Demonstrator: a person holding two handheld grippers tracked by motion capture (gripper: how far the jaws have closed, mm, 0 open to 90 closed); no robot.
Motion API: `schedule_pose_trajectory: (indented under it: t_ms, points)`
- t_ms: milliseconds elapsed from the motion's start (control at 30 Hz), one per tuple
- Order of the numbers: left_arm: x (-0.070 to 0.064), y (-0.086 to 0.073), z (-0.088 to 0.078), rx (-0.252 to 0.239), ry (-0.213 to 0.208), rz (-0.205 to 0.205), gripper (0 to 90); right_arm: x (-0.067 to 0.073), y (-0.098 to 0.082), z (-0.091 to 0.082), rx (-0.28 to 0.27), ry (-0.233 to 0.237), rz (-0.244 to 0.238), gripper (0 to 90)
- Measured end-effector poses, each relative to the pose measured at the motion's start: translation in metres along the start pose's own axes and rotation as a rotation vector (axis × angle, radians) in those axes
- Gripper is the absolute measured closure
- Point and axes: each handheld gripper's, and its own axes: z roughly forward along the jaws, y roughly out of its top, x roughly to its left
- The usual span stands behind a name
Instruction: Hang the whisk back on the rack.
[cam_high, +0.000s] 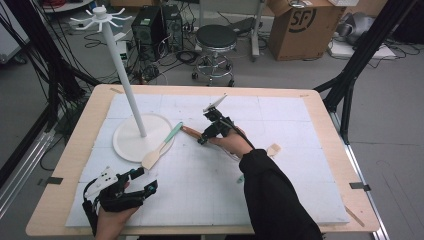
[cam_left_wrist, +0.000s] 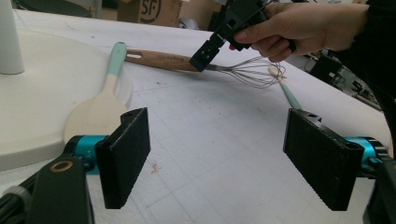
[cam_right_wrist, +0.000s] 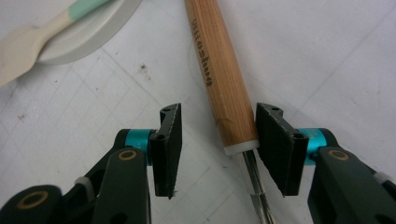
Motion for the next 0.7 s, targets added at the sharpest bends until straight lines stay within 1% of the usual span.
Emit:
schedule_pose_trajectory:
  t_ms: [67, 133, 167, 233, 300, 333, 400, 433, 500, 567, 600, 633, 700]
  points:
    - [0.000, 0.000, 0.000, -0.001, 0.000, -0.001, 23.6, 0.003, 0.001, 0.002, 0.016, -0.017, -0.006, 54.5]
    - [0.000, 0.000, 0.000, -0.002, -0.001, -0.001, 23.6, 0.005, 0.001, 0.005, 0.032, -0.020, -0.018, 56.8]
    - [0.000, 0.000, 0.000, -0.002, -0.002, -0.002, 23.6, 0.008, 0.001, 0.007, 0.041, -0.045, -0.046, 59.3]
    - [0.000, 0.000, 0.000, -0.001, -0.002, -0.002, 23.6, 0.008, 0.002, 0.007, 0.043, -0.052, -0.054, 60.2]
    - [0.000, 0.000, 0.000, -0.001, -0.001, -0.002, 23.6, 0.011, 0.001, 0.008, 0.047, -0.084, -0.078, 65.1]
    - [0.000, 0.000, 0.000, -0.001, -0.001, -0.002, 23.6, 0.014, 0.001, 0.008, 0.051, -0.107, -0.097, 66.1]
    - [0.000, 0.000, 0.000, 0.001, 0.000, -0.001, 23.6, 0.016, 0.001, 0.009, 0.052, -0.136, -0.132, 67.8]
    - [0.000, 0.000, 0.000, 0.000, 0.001, -0.001, 23.6, 0.018, 0.001, 0.010, 0.055, -0.150, -0.138, 69.0]
    - [0.000, 0.000, 0.000, 0.002, 0.004, 0.003, 23.6, 0.021, 0.003, 0.011, 0.073, -0.173, -0.144, 69.2]
    - [0.000, 0.000, 0.000, 0.001, 0.004, 0.003, 23.7, 0.025, 0.006, 0.012, 0.095, -0.198, -0.166, 70.0]
    - [0.000, 0.000, 0.000, 0.002, 0.004, 0.003, 23.7, 0.029, 0.007, 0.014, 0.115, -0.232, -0.189, 70.5]
    - [0.000, 0.000, 0.000, 0.001, 0.004, 0.002, 23.7, 0.029, 0.007, 0.014, 0.115, -0.232, -0.189, 70.5]
    - [0.000, 0.000, 0.000, 0.002, 0.003, 0.002, 23.7, 0.031, 0.008, 0.014, 0.129, -0.244, -0.208, 71.2]
